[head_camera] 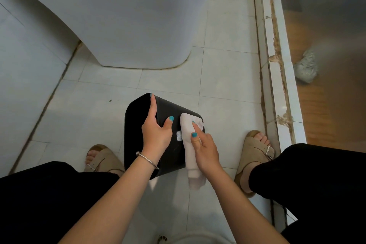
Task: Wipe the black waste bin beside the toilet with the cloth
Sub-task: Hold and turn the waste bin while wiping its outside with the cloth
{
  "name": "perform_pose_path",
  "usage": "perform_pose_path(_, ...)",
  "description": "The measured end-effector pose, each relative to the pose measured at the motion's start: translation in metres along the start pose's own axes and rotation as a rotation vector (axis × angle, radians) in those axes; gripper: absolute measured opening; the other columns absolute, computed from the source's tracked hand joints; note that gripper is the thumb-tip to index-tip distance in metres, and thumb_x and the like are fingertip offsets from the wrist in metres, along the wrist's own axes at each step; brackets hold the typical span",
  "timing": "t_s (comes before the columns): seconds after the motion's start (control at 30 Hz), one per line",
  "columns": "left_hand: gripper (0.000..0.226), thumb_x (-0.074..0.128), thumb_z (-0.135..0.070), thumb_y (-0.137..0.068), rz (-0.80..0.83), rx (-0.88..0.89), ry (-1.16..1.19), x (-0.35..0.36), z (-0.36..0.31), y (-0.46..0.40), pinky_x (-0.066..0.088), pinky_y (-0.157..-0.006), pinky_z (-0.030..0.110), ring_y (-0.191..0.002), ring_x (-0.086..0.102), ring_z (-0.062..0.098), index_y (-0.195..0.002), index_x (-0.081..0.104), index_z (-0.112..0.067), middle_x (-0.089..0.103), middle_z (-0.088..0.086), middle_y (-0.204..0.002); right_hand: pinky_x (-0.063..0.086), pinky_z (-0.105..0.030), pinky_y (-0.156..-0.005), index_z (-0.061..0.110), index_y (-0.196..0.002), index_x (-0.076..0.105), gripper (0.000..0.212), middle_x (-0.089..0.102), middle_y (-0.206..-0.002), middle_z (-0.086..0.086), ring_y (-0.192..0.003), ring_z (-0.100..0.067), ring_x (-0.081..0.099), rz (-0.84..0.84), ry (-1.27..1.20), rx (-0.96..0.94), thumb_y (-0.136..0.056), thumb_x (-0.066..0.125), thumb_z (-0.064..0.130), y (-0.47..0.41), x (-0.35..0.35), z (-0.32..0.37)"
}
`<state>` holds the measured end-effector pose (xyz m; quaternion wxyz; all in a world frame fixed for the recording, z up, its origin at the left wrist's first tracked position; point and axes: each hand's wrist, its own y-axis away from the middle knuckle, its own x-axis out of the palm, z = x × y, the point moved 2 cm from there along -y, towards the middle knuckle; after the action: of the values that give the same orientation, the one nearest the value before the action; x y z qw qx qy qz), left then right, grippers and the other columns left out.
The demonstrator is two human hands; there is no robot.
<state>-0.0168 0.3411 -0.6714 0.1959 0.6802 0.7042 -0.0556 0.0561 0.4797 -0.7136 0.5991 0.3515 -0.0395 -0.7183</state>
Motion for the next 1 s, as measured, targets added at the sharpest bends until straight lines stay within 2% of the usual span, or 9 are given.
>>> perform_pose_path(0.1, 0.083, 0.063, -0.007, -0.088, 0.004, 0.008, 0.010, 0.001, 0.001, 0.000, 0.035, -0.061, -0.005, -0.063, 0.041, -0.032, -0.150, 0.016, -0.035, 0.034, -0.004, -0.151, 0.041, -0.029, -0.088, 0.048, -0.145, 0.030, 0.044, 0.048, -0.115, 0.001, -0.101, -0.017, 0.051, 0.015, -0.014, 0.000, -0.101, 0.030, 0.050, 0.002, -0.002, 0.003)
perform_pose_path(0.27, 0.082, 0.063, -0.006, -0.088, -0.003, 0.016, -0.010, 0.004, 0.000, 0.002, 0.033, -0.057, -0.005, -0.055, 0.038, -0.031, -0.150, 0.016, -0.034, 0.035, -0.006, -0.148, 0.041, -0.028, -0.089, 0.047, -0.145, 0.031, 0.044, 0.048, -0.116, 0.001, -0.102, -0.015, 0.051, 0.047, -0.078, 0.001, -0.101, 0.029, 0.050, 0.007, -0.004, 0.008)
perform_pose_path(0.43, 0.082, 0.062, -0.009, -0.089, -0.001, 0.012, -0.036, 0.001, -0.001, 0.003, 0.037, -0.058, -0.003, -0.057, 0.042, -0.027, -0.150, 0.015, -0.036, 0.035, -0.034, -0.120, 0.041, -0.028, -0.090, 0.033, -0.143, 0.044, 0.045, 0.051, -0.109, -0.001, -0.097, -0.015, 0.051, 0.066, -0.134, -0.028, -0.102, 0.030, 0.045, 0.010, -0.006, 0.015)
perform_pose_path(0.53, 0.082, 0.062, -0.011, -0.089, 0.005, -0.010, -0.046, -0.001, -0.001, 0.005, 0.043, -0.057, 0.004, -0.054, 0.050, -0.010, -0.149, 0.015, -0.041, 0.029, -0.050, -0.103, 0.043, -0.028, -0.092, 0.029, -0.142, 0.045, 0.045, 0.053, -0.115, -0.004, -0.102, -0.015, 0.053, 0.096, -0.199, 0.007, -0.102, 0.031, 0.045, 0.012, -0.007, 0.018)
perform_pose_path(0.57, 0.082, 0.062, -0.012, -0.089, 0.002, -0.013, -0.041, -0.001, -0.002, 0.005, 0.043, -0.058, 0.004, -0.055, 0.051, -0.009, -0.148, 0.015, -0.041, 0.031, -0.047, -0.109, 0.045, -0.030, -0.093, 0.025, -0.140, 0.048, 0.045, 0.054, -0.116, -0.005, -0.103, -0.017, 0.054, 0.106, -0.226, 0.029, -0.102, 0.032, 0.045, 0.013, -0.007, 0.019)
perform_pose_path(0.67, 0.080, 0.062, -0.011, -0.089, -0.013, -0.009, -0.007, -0.003, -0.002, 0.006, 0.034, -0.060, -0.006, -0.062, 0.044, -0.030, -0.149, 0.016, -0.037, 0.037, -0.022, -0.122, 0.047, -0.042, -0.100, 0.023, -0.138, 0.050, 0.044, 0.056, -0.121, -0.007, -0.109, -0.023, 0.057, 0.147, -0.299, 0.064, -0.102, 0.035, 0.044, 0.017, -0.008, 0.023)
perform_pose_path(0.83, 0.080, 0.062, -0.012, -0.090, -0.003, -0.013, 0.001, -0.007, 0.001, 0.006, 0.035, -0.059, -0.004, -0.064, 0.043, -0.032, -0.149, 0.016, -0.039, 0.039, -0.034, -0.109, 0.051, -0.045, -0.097, 0.034, -0.126, 0.056, 0.031, 0.061, -0.118, -0.008, -0.106, -0.025, 0.061, 0.209, -0.411, 0.102, -0.102, 0.039, 0.042, 0.025, -0.004, 0.027)
perform_pose_path(0.93, 0.079, 0.061, -0.013, -0.091, -0.003, -0.019, 0.010, -0.009, 0.002, 0.005, 0.035, -0.063, -0.006, -0.071, 0.043, -0.034, -0.149, 0.015, -0.038, 0.038, -0.021, -0.125, 0.056, -0.041, -0.088, 0.042, -0.113, 0.060, 0.022, 0.067, -0.111, -0.002, -0.099, -0.022, 0.066, 0.254, -0.482, 0.158, -0.100, 0.042, 0.045, 0.027, -0.003, 0.023)
perform_pose_path(1.0, 0.079, 0.060, -0.014, -0.091, 0.003, -0.020, 0.019, -0.010, 0.003, 0.004, 0.035, -0.080, -0.002, -0.092, 0.044, -0.028, -0.149, 0.013, -0.039, 0.036, -0.016, -0.138, 0.058, -0.029, -0.071, 0.040, -0.105, 0.062, 0.020, 0.074, -0.097, 0.005, -0.087, -0.014, 0.071, 0.289, -0.549, 0.201, -0.098, 0.044, 0.048, 0.026, -0.005, 0.017)
